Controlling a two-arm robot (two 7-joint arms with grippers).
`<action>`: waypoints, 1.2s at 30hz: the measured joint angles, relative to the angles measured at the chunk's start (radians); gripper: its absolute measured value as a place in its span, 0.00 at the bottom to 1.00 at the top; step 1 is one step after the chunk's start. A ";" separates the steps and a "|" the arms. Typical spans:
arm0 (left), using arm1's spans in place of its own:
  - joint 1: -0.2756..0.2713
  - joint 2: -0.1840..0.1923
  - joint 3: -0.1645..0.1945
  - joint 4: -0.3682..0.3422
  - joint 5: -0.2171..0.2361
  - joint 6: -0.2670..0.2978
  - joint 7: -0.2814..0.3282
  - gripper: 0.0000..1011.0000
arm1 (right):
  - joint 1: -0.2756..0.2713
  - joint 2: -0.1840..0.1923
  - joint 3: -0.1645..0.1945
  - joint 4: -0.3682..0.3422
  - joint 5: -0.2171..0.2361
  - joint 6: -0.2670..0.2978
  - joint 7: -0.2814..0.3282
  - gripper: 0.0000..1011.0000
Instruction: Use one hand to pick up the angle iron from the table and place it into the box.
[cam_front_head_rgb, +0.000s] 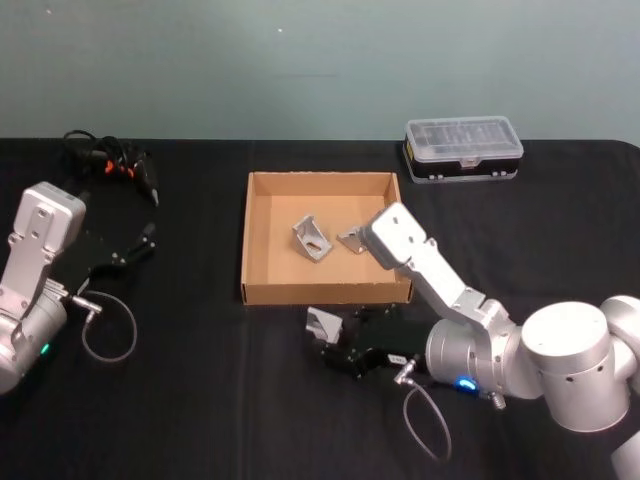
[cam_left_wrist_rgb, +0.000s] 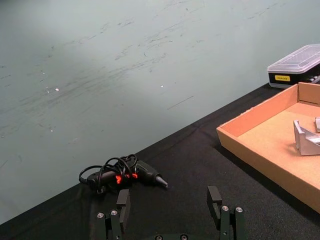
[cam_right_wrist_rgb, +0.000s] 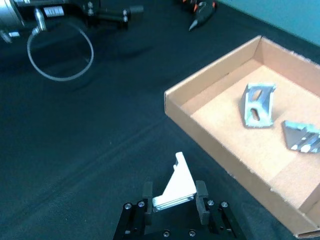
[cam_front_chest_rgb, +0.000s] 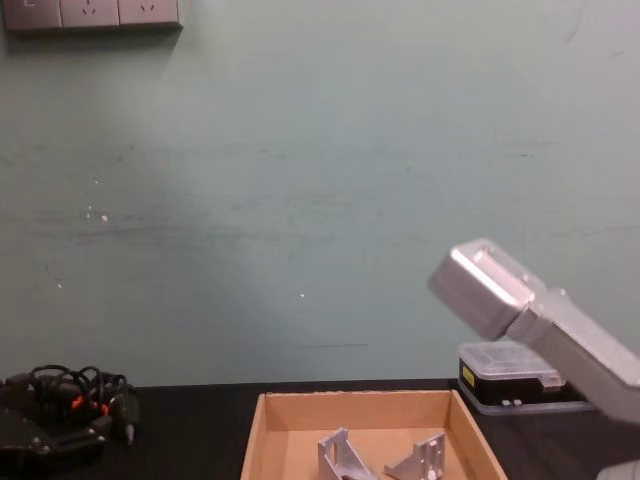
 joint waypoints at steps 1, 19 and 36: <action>0.000 0.000 0.000 0.000 0.000 0.000 0.000 1.00 | -0.002 0.000 0.003 -0.004 0.003 -0.002 -0.001 0.50; 0.000 0.000 0.000 0.000 0.000 0.000 0.000 1.00 | 0.094 -0.034 0.048 0.008 0.015 -0.009 -0.051 0.50; 0.000 0.000 0.000 0.000 0.000 0.000 0.000 1.00 | 0.259 -0.139 0.011 0.285 -0.046 0.001 -0.055 0.50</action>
